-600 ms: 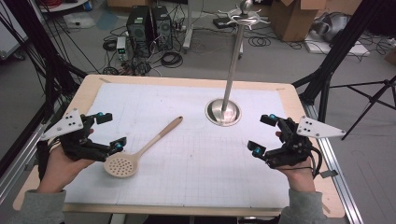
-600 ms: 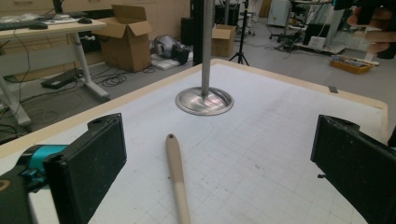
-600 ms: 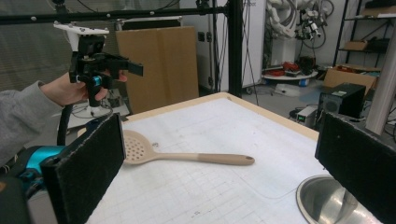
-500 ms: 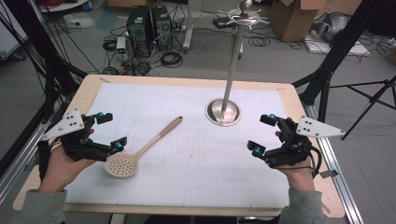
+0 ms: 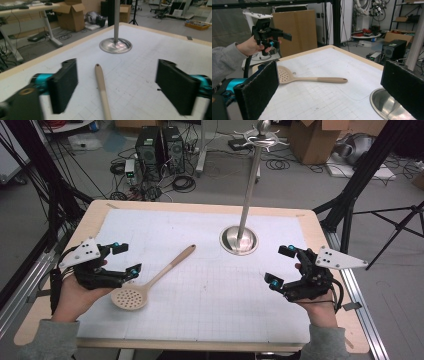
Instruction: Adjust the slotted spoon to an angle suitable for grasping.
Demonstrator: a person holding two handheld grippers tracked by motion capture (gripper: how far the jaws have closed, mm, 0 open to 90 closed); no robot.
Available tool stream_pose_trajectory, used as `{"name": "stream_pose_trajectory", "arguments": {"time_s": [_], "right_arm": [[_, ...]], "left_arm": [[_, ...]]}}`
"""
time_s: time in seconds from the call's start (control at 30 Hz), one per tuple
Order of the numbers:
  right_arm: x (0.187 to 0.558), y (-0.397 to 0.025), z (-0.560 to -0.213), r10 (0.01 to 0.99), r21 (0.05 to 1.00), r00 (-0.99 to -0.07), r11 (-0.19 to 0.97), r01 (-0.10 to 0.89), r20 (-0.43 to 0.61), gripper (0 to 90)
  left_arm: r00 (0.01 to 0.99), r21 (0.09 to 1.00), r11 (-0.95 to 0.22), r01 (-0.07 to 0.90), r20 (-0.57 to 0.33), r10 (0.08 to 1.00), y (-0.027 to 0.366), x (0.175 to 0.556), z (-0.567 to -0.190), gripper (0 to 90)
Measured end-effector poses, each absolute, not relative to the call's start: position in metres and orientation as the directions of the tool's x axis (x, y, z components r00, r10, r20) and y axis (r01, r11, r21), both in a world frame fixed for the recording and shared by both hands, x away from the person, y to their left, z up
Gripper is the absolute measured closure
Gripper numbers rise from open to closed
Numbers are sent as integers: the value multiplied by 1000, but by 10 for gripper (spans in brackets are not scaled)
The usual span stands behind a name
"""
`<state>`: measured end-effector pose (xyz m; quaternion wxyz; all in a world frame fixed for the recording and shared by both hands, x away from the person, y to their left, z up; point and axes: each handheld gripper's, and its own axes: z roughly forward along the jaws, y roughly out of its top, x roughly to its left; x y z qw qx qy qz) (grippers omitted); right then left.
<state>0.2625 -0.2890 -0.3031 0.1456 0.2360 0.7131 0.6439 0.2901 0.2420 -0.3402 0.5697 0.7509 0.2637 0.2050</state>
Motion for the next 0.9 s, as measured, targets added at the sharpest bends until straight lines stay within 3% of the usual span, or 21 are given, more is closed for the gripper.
{"name": "stream_pose_trajectory", "arguments": {"time_s": [0.6, 0.9], "right_arm": [[261, -282, -307, 514, 982, -853, 99, 164, 91, 3], [260, -280, -308, 509, 981, -856, 107, 161, 85, 3]], "left_arm": [[770, 941, -260, 218, -2, 638, 240, 299, -360, 741], [777, 925, -294, 240, -1, 629, 235, 303, -370, 882]]}}
